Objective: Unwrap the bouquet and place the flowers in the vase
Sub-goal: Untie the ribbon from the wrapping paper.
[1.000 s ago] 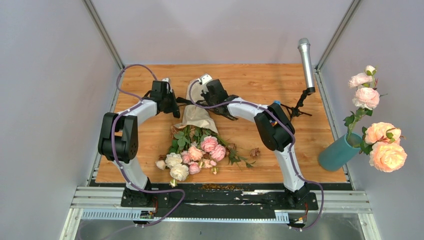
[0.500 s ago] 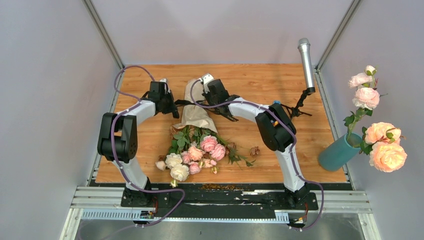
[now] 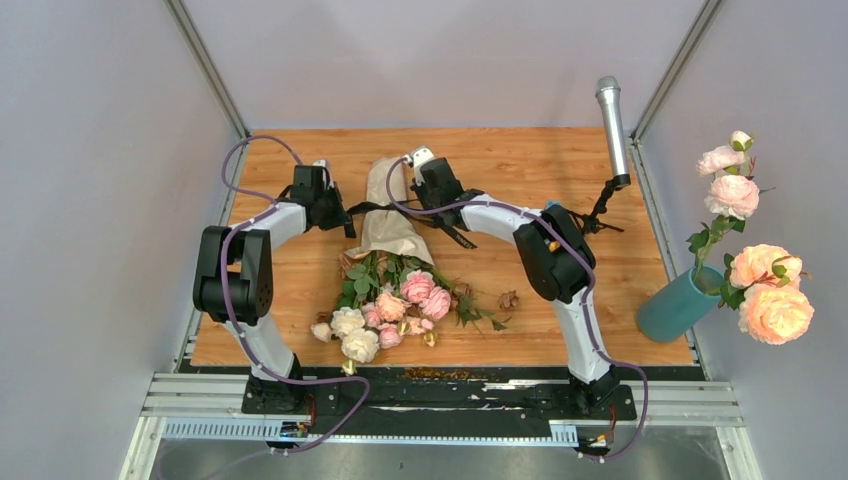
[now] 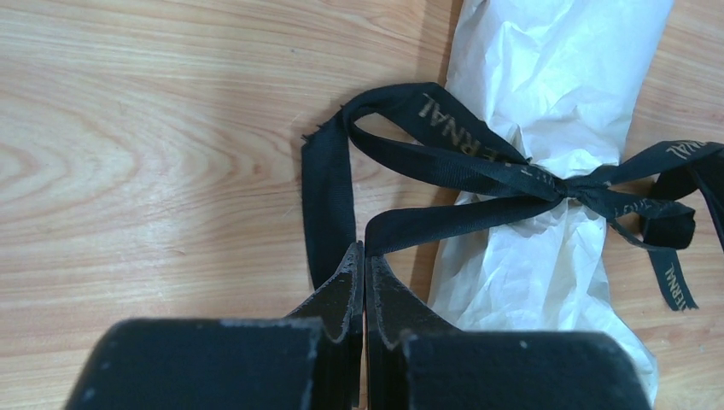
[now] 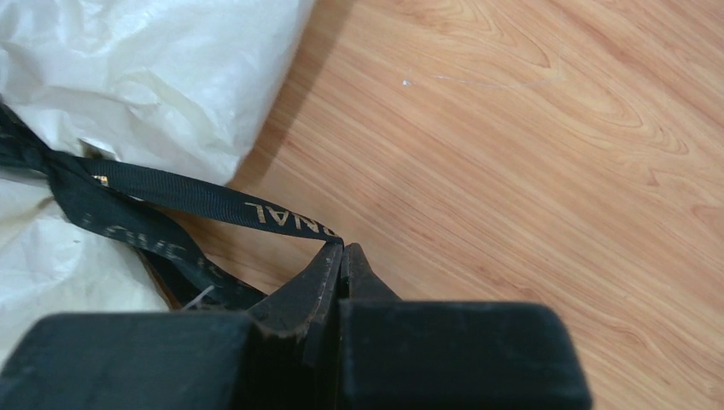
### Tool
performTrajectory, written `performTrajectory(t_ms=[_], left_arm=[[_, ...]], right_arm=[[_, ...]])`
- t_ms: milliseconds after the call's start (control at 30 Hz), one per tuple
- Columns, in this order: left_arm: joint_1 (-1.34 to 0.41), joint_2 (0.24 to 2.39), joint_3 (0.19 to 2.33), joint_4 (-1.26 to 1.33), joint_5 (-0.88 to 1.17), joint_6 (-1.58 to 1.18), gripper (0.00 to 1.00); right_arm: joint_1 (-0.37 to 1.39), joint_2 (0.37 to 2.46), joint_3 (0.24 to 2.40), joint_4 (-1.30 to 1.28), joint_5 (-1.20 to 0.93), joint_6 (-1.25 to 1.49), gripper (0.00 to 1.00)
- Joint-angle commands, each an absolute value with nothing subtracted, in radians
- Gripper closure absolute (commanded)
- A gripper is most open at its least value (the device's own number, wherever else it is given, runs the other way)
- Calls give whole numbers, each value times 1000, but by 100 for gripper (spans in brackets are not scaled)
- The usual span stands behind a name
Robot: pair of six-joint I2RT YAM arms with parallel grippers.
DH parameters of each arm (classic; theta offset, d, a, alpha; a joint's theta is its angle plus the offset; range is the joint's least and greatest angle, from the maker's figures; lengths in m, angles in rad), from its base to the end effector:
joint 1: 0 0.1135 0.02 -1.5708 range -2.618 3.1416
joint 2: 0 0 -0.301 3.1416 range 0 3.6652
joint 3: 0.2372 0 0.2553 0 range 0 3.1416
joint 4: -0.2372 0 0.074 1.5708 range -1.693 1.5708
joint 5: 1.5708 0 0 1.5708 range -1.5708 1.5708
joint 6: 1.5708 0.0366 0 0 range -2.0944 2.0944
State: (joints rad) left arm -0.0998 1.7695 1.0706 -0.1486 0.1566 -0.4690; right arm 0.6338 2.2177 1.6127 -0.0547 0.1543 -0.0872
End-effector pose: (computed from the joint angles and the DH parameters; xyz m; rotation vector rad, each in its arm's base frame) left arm 0.3784 -0.0436 0.2123 -0.3787 2.4248 -0.4451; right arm 0.4277 0.3074 0.1944 -0.7053 2.1096 0.1285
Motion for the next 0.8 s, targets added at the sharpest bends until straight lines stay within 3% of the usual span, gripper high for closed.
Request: performTrajectory(t_ms=[0,767], left_arm=[[-65,1733,1059,-128,127,-480,100],[-5,1710,1061,-134,121,-483,100]], right_arm=[[604,2148,1593,-48,218,-75,100],[569,2124,1541,-50,248,-71,100]])
